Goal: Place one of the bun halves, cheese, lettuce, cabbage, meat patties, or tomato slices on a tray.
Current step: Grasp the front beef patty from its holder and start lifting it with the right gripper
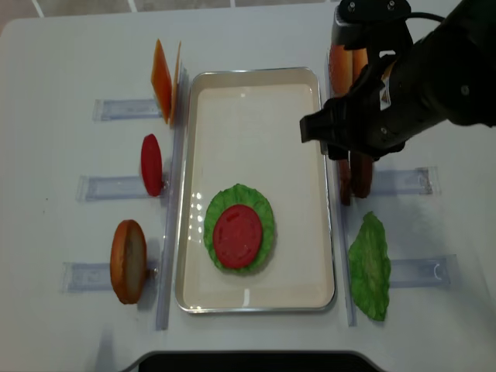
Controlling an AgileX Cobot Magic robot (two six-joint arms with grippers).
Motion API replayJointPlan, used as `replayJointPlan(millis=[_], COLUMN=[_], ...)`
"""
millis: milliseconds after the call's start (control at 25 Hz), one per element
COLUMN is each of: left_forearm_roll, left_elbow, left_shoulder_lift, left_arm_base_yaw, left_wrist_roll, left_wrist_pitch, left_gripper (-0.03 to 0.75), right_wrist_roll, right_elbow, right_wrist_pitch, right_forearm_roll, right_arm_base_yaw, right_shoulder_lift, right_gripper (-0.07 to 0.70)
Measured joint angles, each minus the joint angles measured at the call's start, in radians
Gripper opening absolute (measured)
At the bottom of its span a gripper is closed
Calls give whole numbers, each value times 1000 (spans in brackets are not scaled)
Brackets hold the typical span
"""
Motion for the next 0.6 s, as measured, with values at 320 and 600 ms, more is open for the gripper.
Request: replayJointPlan(millis=[320, 600], left_forearm_roll=[0, 0], left_elbow=[0, 0], left_shoulder_lift=[0, 0], left_arm_base_yaw=[0, 0], left_wrist_roll=[0, 0], left_wrist_pitch=[0, 0], left_gripper=[-1, -1], right_wrist_roll=[-59, -96], right_elbow=[-51, -54], right_wrist_pitch=[43, 47], right_forearm_roll=[95, 82], right_arm_base_yaw=[-66, -92], right_shoulder_lift=[108, 162], right_gripper=[389, 389])
